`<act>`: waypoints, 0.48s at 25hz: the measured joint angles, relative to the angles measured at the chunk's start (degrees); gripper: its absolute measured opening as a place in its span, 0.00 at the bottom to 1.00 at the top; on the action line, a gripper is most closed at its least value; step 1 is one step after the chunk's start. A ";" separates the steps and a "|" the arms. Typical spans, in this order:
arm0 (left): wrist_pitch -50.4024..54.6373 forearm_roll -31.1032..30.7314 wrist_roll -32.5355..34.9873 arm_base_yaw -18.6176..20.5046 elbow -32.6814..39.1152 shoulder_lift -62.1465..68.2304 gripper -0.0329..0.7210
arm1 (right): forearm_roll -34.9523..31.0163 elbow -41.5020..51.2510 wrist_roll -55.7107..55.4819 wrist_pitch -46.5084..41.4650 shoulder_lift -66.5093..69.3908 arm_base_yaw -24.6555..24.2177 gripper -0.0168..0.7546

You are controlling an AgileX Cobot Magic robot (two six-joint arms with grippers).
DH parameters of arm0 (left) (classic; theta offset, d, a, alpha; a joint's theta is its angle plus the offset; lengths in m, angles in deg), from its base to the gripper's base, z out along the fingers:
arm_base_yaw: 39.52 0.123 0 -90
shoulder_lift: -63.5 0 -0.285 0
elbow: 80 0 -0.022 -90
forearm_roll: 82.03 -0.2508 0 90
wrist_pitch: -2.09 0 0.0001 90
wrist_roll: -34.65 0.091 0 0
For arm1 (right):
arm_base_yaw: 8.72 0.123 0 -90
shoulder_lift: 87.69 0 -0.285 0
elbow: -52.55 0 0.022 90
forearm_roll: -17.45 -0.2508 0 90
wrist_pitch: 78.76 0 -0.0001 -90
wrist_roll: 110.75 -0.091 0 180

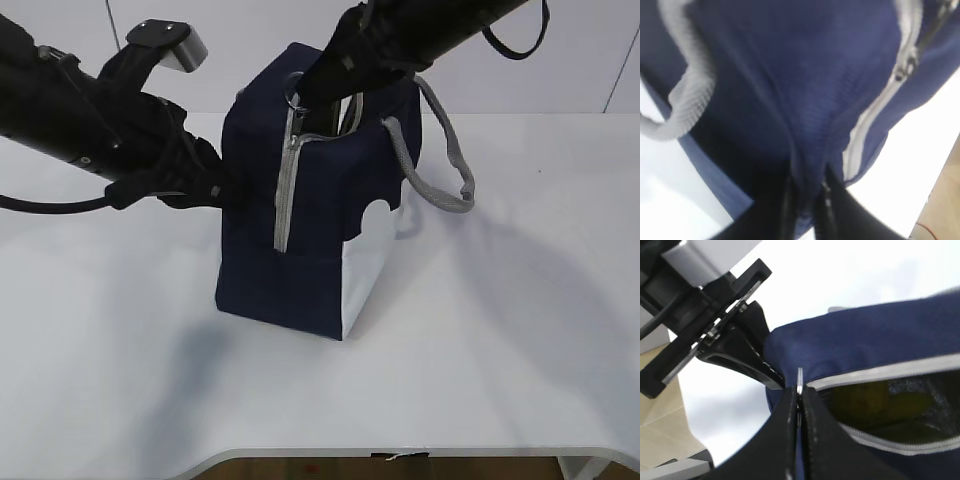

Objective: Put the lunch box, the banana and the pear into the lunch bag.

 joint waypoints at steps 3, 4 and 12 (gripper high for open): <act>0.00 -1.17 0.12 0.00 0.00 0.00 0.05 | 0.00 0.00 2.05 1.49 0.00 0.00 0.03; 0.27 -1.72 0.12 0.00 0.00 0.00 0.05 | 0.00 0.00 2.79 2.11 0.00 0.00 0.03; 3.97 -6.40 0.20 0.00 -0.13 -0.38 0.04 | 0.11 0.00 4.28 6.59 0.00 0.03 0.03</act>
